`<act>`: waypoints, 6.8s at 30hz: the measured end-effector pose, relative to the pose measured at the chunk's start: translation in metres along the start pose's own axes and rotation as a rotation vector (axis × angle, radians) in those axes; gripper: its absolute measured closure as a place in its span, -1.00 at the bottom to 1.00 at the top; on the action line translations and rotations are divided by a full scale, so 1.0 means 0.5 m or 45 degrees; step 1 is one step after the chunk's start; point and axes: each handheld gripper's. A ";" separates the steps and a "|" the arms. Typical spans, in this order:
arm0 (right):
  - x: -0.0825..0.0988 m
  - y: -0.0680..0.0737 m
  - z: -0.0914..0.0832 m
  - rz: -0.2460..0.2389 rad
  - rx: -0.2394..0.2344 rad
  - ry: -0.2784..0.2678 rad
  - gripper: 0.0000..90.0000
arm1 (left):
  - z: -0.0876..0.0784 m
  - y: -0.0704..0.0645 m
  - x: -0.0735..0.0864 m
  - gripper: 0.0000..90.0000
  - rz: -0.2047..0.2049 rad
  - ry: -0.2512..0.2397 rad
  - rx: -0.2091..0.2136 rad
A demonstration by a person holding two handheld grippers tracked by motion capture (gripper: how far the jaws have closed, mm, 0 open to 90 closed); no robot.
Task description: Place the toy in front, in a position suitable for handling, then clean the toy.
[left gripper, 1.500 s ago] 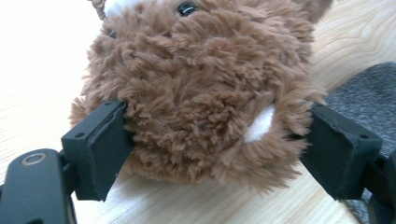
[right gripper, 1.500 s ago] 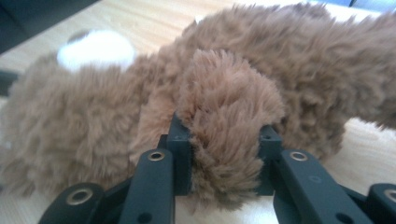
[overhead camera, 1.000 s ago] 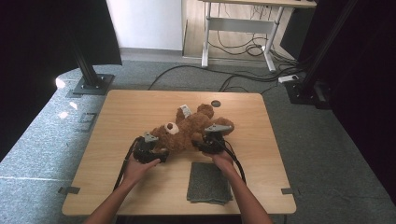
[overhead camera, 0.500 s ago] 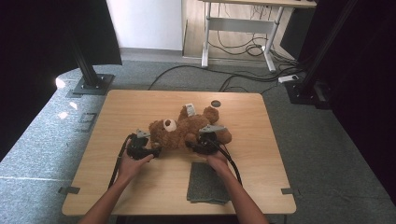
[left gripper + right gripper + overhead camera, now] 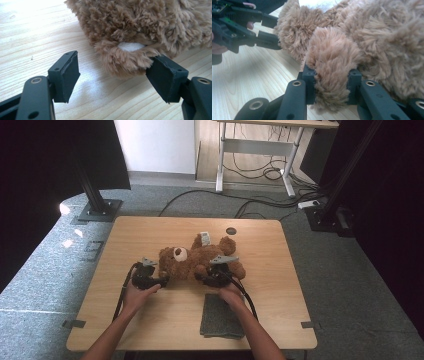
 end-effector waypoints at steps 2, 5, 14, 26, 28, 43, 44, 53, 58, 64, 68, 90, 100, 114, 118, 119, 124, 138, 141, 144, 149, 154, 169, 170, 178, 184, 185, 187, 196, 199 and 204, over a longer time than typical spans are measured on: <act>0.000 0.001 0.001 -0.007 -0.005 -0.001 0.54 | -0.002 0.002 0.002 -0.42 -0.005 -0.001 0.003; 0.000 -0.005 -0.002 0.012 0.002 -0.010 0.48 | -0.011 0.000 0.006 -0.41 -0.008 -0.012 0.018; 0.001 -0.005 -0.012 0.008 0.027 -0.042 0.29 | -0.023 -0.012 0.011 -0.42 0.004 -0.014 0.062; 0.035 -0.020 -0.065 0.002 0.166 -0.076 -0.14 | -0.031 -0.027 0.037 -0.42 -0.008 -0.007 0.126; 0.040 -0.023 -0.070 0.003 0.169 -0.082 -0.16 | -0.031 -0.032 0.042 -0.42 -0.006 -0.005 0.136; 0.109 -0.070 -0.155 0.070 0.250 -0.125 -0.20 | 0.007 -0.128 0.050 -0.42 0.069 0.077 0.284; 0.112 -0.073 -0.159 0.073 0.258 -0.125 -0.21 | 0.012 -0.139 0.049 -0.42 0.080 0.087 0.298; 0.135 -0.100 -0.183 0.133 0.332 -0.116 -0.20 | 0.056 -0.221 0.033 -0.47 0.135 0.115 0.410; 0.141 -0.105 -0.186 0.129 0.348 -0.101 -0.20 | 0.082 -0.241 0.023 -0.50 0.133 0.132 0.445; 0.143 -0.109 -0.191 0.135 0.354 -0.106 -0.20 | 0.107 -0.265 0.019 -0.51 0.159 0.154 0.454; 0.146 -0.112 -0.195 0.141 0.360 -0.112 -0.20 | 0.114 -0.275 0.019 -0.46 0.177 0.144 0.448; 0.149 -0.116 -0.198 0.143 0.385 -0.104 -0.20 | 0.106 -0.313 0.053 0.73 0.329 0.056 0.509; 0.149 -0.116 -0.206 0.149 0.384 -0.123 -0.20 | 0.028 -0.202 0.064 0.77 0.139 -0.033 0.716; 0.115 -0.076 -0.193 0.094 0.310 -0.171 -0.19 | -0.068 -0.048 0.085 0.77 -0.079 -0.180 0.708; 0.098 -0.052 -0.195 0.052 0.279 -0.181 -0.19 | -0.078 -0.033 0.085 0.76 -0.093 -0.205 0.711; 0.091 -0.044 -0.197 0.040 0.267 -0.190 -0.19 | -0.079 -0.031 0.086 0.77 -0.098 -0.205 0.712; 0.052 -0.025 -0.202 0.003 0.244 -0.213 -0.19 | -0.082 -0.023 0.089 0.76 -0.105 -0.206 0.711; -0.040 0.000 -0.123 -0.051 0.199 -0.189 -0.22 | -0.096 0.000 0.094 0.76 -0.140 -0.240 0.707; -0.042 0.000 -0.111 -0.049 0.200 -0.175 -0.22 | -0.099 0.004 0.093 0.76 -0.149 -0.254 0.716; -0.043 -0.002 -0.106 -0.043 0.204 -0.170 -0.22 | -0.101 0.008 0.093 0.76 -0.164 -0.264 0.730; -0.043 -0.009 -0.093 -0.038 0.203 -0.157 -0.23 | -0.111 0.016 0.092 0.76 -0.189 -0.295 0.751; -0.043 -0.010 -0.093 -0.030 0.208 -0.160 -0.23 | -0.130 0.024 0.088 0.76 -0.192 -0.338 0.771; -0.051 -0.005 -0.052 -0.046 0.212 -0.081 -0.16 | -0.166 0.046 0.082 0.76 -0.237 -0.428 0.802; -0.050 -0.003 -0.046 -0.048 0.215 -0.059 -0.10 | -0.168 0.047 0.081 0.76 -0.237 -0.432 0.805; -0.032 0.004 -0.005 -0.048 0.140 0.062 0.35 | -0.181 0.047 0.070 0.76 -0.240 -0.463 0.832; -0.015 0.020 0.017 -0.075 0.104 0.137 0.28 | -0.184 0.042 0.062 0.76 -0.225 -0.468 0.837; -0.013 0.022 0.019 -0.092 0.126 0.144 0.38 | -0.185 0.042 0.061 0.76 -0.229 -0.472 0.838; -0.012 0.022 0.019 -0.099 0.122 0.134 0.50 | -0.188 0.042 0.055 0.76 -0.233 -0.484 0.850; 0.054 0.045 0.021 -0.073 0.040 0.139 0.59 | -0.184 0.014 0.005 0.76 -0.193 -0.502 0.906; 0.077 0.055 0.021 -0.082 0.019 0.163 0.59 | -0.168 -0.008 -0.023 0.76 -0.165 -0.491 0.922; 0.105 0.065 0.018 -0.048 -0.013 0.151 0.58 | -0.105 -0.059 -0.075 0.76 -0.113 -0.425 0.897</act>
Point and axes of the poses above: each handheld gripper's, and its own axes: z roughly forward along the jaws, x roughly out of its underside, y roughly to its left, and after that the axes turned 4 degrees about x, right-handed
